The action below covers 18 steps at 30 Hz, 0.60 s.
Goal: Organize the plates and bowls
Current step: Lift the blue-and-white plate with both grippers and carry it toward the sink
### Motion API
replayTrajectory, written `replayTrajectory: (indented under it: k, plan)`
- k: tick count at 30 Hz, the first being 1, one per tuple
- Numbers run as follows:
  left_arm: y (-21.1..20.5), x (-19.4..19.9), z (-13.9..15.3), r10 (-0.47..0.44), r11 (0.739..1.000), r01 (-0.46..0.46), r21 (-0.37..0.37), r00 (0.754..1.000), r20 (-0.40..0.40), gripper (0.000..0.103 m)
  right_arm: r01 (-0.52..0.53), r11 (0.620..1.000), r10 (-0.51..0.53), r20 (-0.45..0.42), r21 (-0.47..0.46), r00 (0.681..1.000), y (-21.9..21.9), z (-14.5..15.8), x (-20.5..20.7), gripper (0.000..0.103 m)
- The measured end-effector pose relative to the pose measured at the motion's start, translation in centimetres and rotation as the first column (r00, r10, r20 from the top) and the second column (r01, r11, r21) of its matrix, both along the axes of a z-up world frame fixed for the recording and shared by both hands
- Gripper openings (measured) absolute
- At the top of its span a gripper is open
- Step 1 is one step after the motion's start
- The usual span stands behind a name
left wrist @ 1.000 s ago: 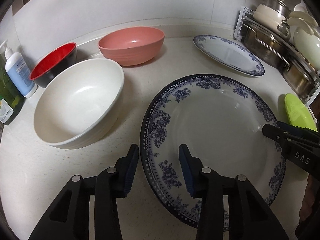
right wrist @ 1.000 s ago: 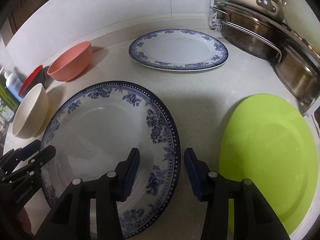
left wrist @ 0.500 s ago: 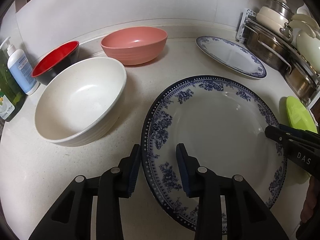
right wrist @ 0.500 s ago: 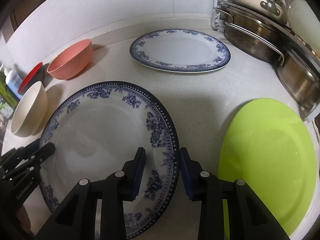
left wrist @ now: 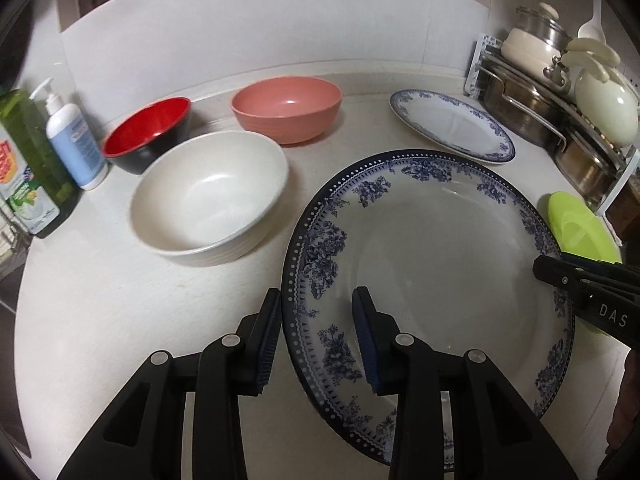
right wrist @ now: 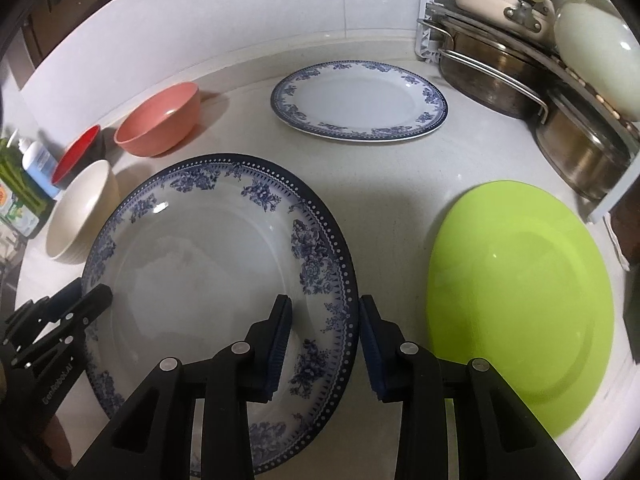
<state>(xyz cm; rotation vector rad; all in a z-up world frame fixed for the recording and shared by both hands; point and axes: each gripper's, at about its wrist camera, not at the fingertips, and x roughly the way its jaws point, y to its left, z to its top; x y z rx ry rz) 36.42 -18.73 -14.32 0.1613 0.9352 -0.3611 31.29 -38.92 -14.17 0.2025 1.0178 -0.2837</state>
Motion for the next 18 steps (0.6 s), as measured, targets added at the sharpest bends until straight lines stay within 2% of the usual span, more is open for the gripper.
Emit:
replayTrajectory:
  k: [10,18]
  plan:
    - [5.6,-3.2,3.3,0.064,0.998,-0.062,-0.024,0.995,0.070,0.036,-0.039,0.999,0.039,0.034,-0.009,0.999,4.5,3.1,-2.4,0.035]
    - [10.8,-5.6,4.8,0.134,0.991,-0.133,-0.022,0.984,0.113,0.036,-0.101,0.995,0.101,0.069,-0.010,0.992,9.5,4.8,-3.6,0.035]
